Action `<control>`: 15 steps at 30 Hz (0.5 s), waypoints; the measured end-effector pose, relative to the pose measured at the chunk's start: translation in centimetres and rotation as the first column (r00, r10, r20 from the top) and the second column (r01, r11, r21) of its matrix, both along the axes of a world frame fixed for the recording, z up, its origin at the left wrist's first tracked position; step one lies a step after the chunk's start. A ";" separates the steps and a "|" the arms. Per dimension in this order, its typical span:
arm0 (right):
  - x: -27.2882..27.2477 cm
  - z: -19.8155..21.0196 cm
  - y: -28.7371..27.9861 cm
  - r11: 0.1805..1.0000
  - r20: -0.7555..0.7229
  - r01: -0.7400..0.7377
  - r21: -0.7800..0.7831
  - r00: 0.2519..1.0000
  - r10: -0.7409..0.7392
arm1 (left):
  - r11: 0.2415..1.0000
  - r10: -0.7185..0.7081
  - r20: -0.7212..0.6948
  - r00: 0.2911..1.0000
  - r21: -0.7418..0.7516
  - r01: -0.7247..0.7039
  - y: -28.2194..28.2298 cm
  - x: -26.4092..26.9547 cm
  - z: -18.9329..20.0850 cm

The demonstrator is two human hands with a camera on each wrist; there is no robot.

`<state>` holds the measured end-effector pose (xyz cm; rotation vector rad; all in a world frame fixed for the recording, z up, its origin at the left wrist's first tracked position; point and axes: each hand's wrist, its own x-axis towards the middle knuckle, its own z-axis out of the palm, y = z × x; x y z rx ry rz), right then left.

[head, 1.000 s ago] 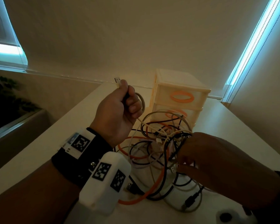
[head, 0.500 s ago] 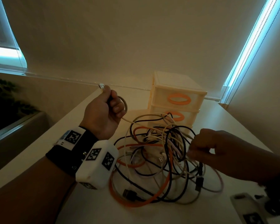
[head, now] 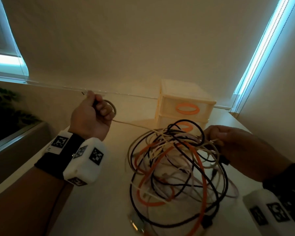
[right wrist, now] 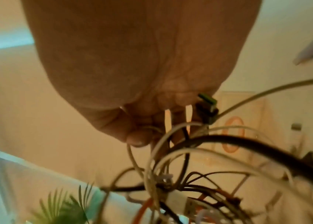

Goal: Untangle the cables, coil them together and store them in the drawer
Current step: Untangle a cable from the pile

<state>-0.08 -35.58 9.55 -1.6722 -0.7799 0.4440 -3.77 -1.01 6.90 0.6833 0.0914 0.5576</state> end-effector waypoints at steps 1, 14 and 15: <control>0.0 0.0 0.2 0.995 0.140 0.021 -0.096 0.990 -0.007 | 1.000 -0.004 -0.002 1.000 0.008 0.004 -0.1 0.1 -0.1; 0.9 4.0 3.1 0.937 0.909 0.346 0.044 0.376 -0.181 | 0.960 -0.026 0.043 0.999 0.281 0.013 -2.1 -0.4 0.2; 0.9 4.3 3.2 0.938 0.841 0.334 0.094 0.478 -0.254 | 0.959 -0.001 0.032 0.999 0.283 -0.008 -2.0 -0.4 0.3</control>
